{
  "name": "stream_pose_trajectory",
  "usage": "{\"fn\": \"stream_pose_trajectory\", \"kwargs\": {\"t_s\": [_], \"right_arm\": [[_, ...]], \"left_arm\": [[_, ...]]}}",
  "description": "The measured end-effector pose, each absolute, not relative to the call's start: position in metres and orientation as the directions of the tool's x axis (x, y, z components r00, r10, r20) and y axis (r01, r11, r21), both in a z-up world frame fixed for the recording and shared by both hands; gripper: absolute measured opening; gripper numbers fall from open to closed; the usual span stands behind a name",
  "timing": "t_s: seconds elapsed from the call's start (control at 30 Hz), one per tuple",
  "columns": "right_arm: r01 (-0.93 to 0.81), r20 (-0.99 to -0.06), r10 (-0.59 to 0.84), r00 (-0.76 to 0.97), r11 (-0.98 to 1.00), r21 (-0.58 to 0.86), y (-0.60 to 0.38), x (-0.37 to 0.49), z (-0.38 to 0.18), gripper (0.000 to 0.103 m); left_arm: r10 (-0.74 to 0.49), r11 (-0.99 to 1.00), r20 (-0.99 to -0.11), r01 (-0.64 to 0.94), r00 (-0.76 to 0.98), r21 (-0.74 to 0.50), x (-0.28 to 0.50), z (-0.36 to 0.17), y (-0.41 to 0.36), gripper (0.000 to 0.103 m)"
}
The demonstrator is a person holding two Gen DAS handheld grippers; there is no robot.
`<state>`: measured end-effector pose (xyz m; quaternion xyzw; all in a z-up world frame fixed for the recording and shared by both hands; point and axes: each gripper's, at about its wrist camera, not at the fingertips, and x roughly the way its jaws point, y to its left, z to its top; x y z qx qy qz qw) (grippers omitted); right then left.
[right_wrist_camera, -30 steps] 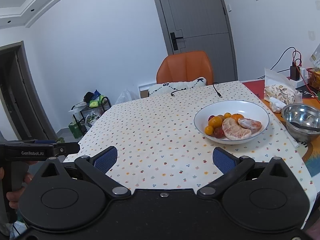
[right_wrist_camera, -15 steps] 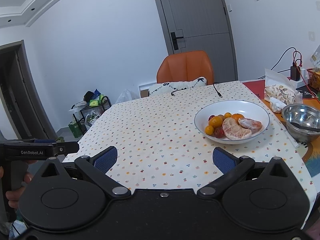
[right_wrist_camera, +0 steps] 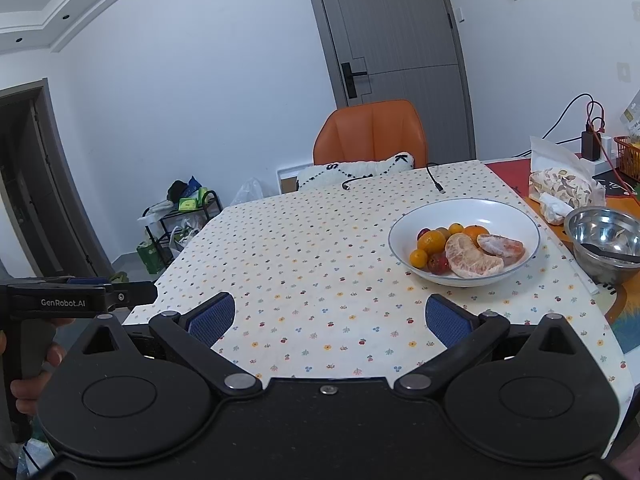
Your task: Organize fruits
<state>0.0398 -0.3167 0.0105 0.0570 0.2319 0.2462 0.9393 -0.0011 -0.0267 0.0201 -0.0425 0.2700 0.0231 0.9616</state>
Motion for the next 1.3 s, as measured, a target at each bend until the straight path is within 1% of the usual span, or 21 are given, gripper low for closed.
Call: {"fn": "stream_pose_trajectory", "kwargs": {"t_s": [0.8, 1.03, 1.3], "right_arm": [[-0.438, -0.408, 0.489, 0.771, 0.872, 0.218, -0.3156, 0.0398, 0.0089, 0.103], [-0.435, -0.409, 0.488, 0.771, 0.873, 0.220, -0.3154, 0.0397, 0.0082, 0.103], [-0.438, -0.412, 0.489, 0.769, 0.872, 0.216, -0.3144, 0.0396, 0.0078, 0.103]], "left_arm": [[0.020, 0.994, -0.530, -0.072, 0.848, -0.077, -0.0020, 0.0166, -0.0229, 0.101], [0.023, 0.995, -0.514, -0.069, 0.858, -0.071, -0.0040, 0.0175, -0.0233, 0.101], [0.014, 0.995, -0.519, -0.061, 0.855, -0.074, -0.0022, 0.0173, -0.0248, 0.101]]}}
